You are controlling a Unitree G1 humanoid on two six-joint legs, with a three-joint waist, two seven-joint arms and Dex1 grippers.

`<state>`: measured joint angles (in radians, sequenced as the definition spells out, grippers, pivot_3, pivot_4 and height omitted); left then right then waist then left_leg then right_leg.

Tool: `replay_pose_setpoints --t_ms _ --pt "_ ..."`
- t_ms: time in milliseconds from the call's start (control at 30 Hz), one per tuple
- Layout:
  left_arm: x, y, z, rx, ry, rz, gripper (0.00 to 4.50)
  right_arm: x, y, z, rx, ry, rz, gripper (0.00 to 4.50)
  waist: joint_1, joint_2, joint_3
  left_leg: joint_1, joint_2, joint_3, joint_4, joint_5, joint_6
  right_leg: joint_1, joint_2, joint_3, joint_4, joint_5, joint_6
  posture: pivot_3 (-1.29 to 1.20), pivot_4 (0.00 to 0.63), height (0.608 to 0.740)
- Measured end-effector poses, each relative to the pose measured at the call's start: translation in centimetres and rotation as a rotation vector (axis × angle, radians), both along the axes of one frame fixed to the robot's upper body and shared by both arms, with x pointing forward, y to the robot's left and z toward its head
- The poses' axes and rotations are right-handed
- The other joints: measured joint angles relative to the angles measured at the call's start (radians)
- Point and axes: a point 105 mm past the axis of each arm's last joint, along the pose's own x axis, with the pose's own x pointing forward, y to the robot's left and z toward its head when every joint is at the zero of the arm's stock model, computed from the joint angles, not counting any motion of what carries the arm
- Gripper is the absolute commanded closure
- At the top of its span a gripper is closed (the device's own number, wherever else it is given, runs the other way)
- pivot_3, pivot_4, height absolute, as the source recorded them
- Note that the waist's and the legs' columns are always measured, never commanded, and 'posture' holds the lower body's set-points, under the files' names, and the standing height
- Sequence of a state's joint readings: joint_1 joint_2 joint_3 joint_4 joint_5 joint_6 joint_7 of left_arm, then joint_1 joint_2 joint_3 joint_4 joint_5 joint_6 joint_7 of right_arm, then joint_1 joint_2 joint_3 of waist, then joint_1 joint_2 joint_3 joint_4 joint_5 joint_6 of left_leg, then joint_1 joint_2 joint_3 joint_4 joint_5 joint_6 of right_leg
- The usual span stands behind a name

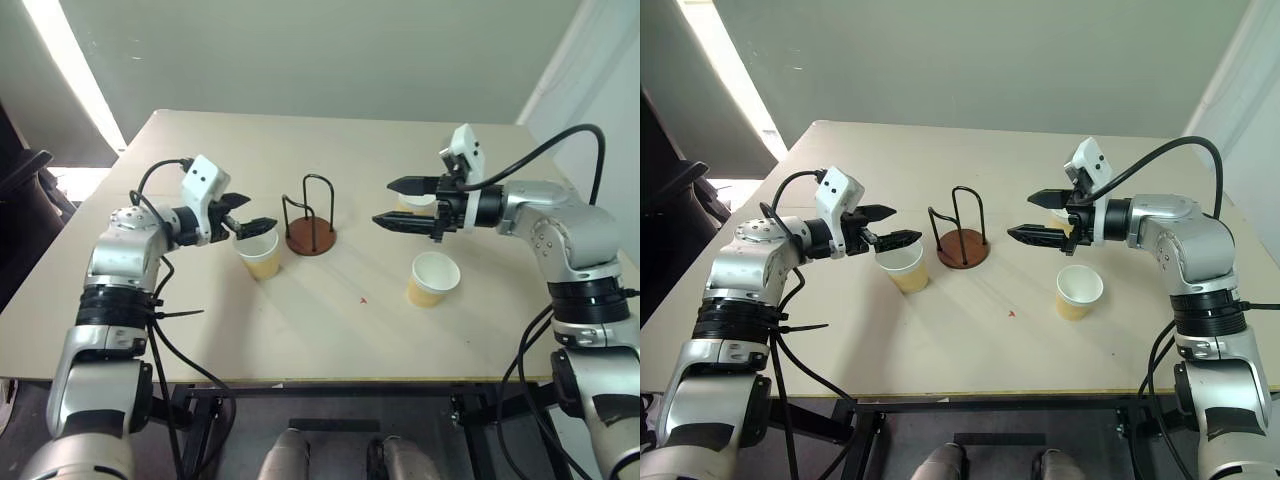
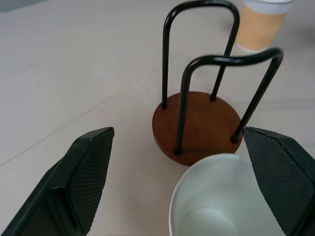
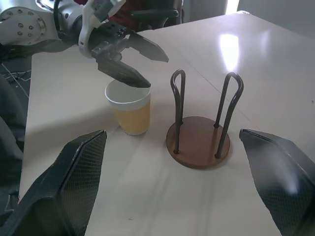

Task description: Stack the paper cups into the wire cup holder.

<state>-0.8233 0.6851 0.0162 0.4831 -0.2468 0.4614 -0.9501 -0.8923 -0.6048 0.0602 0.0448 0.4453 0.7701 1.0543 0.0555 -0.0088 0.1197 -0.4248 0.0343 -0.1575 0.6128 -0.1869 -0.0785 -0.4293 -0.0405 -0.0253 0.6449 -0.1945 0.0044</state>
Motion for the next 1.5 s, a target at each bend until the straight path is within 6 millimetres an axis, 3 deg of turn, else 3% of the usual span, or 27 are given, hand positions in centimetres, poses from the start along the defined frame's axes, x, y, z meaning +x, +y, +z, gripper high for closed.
replay_pose_setpoints --t_ms 200,433,700,967,1433,1500 --pt "0.4 -0.3 -0.4 -0.012 0.006 -0.003 0.00 0.0 -0.1 0.0 -0.003 -0.001 -0.004 0.01 0.004 0.000 0.000 0.000 0.000 0.000 0.000 0.000 0.001 0.000 0.000 0.000 0.000 0.000 0.000 0.00 0.150 0.740" --pt "0.9 -1.3 1.0 -0.016 -0.037 -0.045 0.00 0.0 -0.1 0.1 -0.004 -0.004 -0.006 0.01 0.004 0.000 0.000 0.000 -0.001 0.000 0.001 0.000 0.001 0.000 0.000 0.000 0.000 0.002 0.003 0.00 0.150 0.740" --pt "1.6 -2.0 -0.5 0.015 0.002 -0.054 0.00 0.1 -0.2 0.1 -0.003 -0.004 -0.015 0.01 0.005 0.000 0.000 -0.001 -0.001 0.000 0.001 0.001 0.001 0.000 0.000 0.000 -0.001 0.002 0.003 0.00 0.150 0.740" --pt "2.8 -3.5 -0.3 0.021 -0.022 -0.073 0.00 0.2 -0.2 0.1 -0.003 -0.006 -0.029 0.01 0.005 0.000 0.000 -0.001 -0.001 0.001 0.002 0.001 0.002 0.000 0.000 0.000 -0.001 0.002 0.004 0.00 0.150 0.740" --pt "3.8 -5.7 -1.9 0.025 0.003 -0.090 0.00 0.3 -0.4 0.1 -0.005 0.001 -0.047 0.01 0.006 0.000 0.000 -0.002 -0.002 0.002 0.003 0.001 0.003 0.000 0.000 0.001 -0.001 0.004 0.006 0.00 0.150 0.740" --pt "4.0 -6.1 -1.6 0.022 -0.004 -0.096 0.60 0.3 -0.4 0.0 -0.005 0.002 -0.050 0.00 0.007 0.000 0.000 -0.002 -0.002 0.002 0.003 0.001 0.003 0.000 0.000 0.001 -0.002 0.004 0.007 0.00 0.150 0.740"
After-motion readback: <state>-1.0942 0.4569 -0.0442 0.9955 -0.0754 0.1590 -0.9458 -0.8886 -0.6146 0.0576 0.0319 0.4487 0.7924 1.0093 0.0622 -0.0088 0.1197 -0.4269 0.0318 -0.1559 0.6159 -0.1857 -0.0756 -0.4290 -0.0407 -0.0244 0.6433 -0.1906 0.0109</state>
